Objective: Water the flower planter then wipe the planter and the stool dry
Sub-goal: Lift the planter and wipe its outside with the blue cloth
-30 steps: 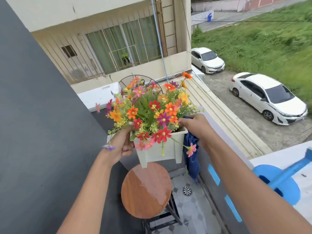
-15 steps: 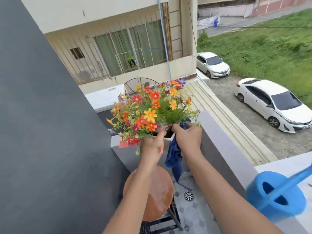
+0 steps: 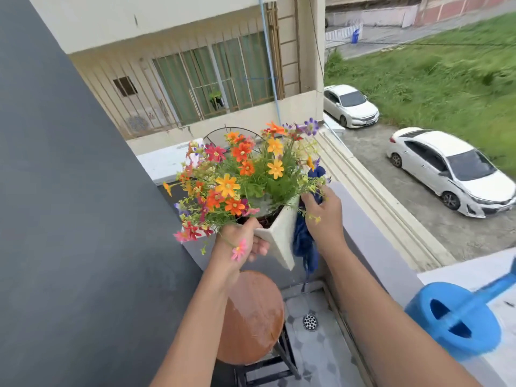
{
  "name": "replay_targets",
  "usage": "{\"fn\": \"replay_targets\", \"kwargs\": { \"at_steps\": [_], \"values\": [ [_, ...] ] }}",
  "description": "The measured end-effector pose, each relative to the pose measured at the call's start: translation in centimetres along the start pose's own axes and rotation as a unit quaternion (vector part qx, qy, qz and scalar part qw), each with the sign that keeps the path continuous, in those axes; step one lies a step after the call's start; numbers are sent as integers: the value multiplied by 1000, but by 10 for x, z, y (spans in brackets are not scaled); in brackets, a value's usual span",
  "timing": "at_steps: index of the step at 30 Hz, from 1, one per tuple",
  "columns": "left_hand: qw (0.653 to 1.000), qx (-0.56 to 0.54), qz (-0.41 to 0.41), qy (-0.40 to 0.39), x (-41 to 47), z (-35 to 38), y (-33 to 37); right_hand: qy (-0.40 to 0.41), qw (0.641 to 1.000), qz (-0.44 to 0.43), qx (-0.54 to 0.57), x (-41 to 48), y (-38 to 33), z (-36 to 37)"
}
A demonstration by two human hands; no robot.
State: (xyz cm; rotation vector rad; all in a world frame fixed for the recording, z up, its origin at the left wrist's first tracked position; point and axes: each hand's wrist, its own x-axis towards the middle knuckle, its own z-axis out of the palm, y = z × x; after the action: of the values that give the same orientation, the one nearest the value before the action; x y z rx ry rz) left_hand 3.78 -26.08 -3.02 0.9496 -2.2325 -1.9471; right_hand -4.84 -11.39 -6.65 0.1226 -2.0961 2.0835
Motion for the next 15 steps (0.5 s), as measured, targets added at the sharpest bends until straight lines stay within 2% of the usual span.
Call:
{"fn": "replay_targets", "kwargs": {
  "at_steps": [4,10,13,15],
  "values": [
    [1000,-24,-6,4,-3,7,1,15,996,-29,-82,4,-9,10],
    [995,-91,20,39,-3,0,10,-47,988,-136,-49,-58,-12,29],
    [994,-101,14,40,-2,-12,14,-66,988,-126,-62,-88,10,25],
    [994,-102,14,28,-4,-15,16,-50,995,-68,-57,-88,18,22]
  ]
}}
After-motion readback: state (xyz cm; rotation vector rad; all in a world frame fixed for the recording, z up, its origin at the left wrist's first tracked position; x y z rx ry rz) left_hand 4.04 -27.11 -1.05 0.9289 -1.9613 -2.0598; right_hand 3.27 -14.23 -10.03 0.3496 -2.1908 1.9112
